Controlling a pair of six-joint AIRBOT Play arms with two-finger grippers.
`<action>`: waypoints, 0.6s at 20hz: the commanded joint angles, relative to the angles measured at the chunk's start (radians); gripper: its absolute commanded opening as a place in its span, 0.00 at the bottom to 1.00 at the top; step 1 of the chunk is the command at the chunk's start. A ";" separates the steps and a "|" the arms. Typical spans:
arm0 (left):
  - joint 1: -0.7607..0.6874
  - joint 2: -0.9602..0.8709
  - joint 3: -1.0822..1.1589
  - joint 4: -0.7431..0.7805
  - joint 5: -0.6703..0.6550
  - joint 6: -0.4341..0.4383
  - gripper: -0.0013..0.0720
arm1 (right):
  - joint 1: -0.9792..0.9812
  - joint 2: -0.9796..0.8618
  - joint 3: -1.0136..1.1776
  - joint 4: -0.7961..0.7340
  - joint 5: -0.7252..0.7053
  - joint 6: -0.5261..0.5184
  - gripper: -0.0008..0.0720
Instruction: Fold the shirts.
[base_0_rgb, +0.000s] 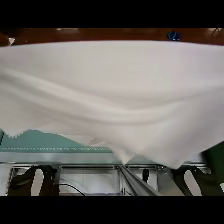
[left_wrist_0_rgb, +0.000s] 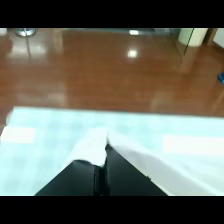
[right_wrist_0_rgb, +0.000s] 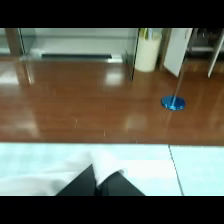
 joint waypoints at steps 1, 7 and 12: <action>-0.001 0.016 -0.191 -0.058 -0.048 -0.011 0.06 | 0.000 0.015 -0.178 -0.026 0.033 0.011 0.04; -0.023 -0.055 -0.700 -0.235 -0.043 0.042 0.06 | 0.000 -0.105 -0.640 -0.019 -0.137 0.010 0.04; -0.086 -0.239 -0.915 -0.317 0.167 0.110 0.06 | 0.000 -0.437 -0.663 0.164 -0.285 -0.027 0.04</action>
